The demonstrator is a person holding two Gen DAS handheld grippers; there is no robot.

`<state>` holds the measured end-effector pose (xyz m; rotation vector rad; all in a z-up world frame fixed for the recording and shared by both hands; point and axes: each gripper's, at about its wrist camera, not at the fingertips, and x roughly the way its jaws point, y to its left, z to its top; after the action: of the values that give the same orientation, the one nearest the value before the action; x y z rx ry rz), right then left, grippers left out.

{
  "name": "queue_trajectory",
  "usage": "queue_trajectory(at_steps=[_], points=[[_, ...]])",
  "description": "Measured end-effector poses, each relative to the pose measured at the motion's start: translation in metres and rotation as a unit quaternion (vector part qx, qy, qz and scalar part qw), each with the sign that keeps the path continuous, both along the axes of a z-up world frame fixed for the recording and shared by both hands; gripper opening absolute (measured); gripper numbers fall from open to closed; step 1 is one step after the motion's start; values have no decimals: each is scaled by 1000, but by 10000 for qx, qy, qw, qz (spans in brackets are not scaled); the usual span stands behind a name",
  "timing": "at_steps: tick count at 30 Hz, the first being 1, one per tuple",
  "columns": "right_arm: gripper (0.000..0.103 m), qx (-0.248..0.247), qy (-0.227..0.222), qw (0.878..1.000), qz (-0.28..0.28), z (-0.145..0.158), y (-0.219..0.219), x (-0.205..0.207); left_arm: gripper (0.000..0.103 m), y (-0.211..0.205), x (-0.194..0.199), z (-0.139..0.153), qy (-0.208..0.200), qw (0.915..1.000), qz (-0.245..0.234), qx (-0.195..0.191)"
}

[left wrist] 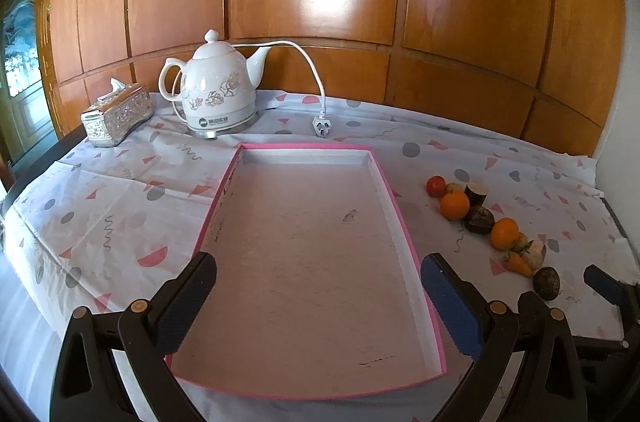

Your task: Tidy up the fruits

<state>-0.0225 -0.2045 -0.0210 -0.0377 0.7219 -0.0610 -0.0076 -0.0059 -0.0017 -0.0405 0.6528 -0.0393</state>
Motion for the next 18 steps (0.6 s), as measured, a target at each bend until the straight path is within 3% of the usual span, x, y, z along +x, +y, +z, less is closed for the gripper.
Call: queue_trajectory(at_steps=[18], points=[[102,62,41,10000,49,-4,-4,-2,103,-14,1,-2,81,9995,-300,63]])
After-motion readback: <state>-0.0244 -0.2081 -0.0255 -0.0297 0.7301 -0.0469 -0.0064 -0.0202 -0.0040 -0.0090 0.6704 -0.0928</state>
